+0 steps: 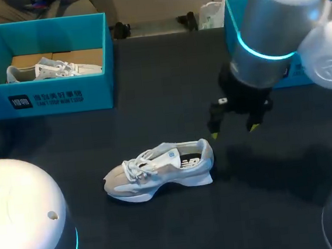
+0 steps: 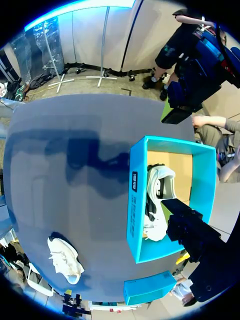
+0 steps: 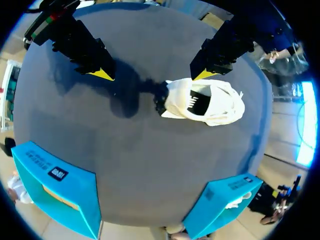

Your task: Take the shoe out of the shoebox, open the shoe tongue, remove and reinsert the insole, then place the shoe into the shoebox

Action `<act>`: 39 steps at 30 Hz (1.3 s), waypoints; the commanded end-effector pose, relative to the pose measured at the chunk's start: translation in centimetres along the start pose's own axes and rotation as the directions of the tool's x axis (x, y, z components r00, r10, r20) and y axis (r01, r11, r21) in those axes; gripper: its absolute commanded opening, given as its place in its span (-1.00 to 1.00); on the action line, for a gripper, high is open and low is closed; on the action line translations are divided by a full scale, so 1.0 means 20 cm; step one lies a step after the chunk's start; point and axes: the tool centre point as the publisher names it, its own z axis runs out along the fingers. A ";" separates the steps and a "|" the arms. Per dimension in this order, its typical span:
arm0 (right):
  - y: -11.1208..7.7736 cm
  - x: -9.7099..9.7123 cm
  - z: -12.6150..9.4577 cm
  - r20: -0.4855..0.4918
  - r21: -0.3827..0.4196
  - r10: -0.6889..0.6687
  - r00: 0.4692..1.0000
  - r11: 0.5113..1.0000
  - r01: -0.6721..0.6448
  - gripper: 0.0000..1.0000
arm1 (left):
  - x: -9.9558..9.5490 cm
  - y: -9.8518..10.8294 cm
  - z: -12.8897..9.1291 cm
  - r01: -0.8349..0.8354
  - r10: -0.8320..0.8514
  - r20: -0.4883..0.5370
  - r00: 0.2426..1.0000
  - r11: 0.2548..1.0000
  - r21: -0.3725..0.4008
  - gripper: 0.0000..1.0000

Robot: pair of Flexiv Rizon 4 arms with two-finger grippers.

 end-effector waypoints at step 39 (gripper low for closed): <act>-0.08 -0.30 0.13 -0.333 -0.552 -0.822 0.462 0.567 0.611 1.00 | 0.00 -0.01 0.00 0.000 0.000 -0.002 1.000 1.000 -0.003 1.00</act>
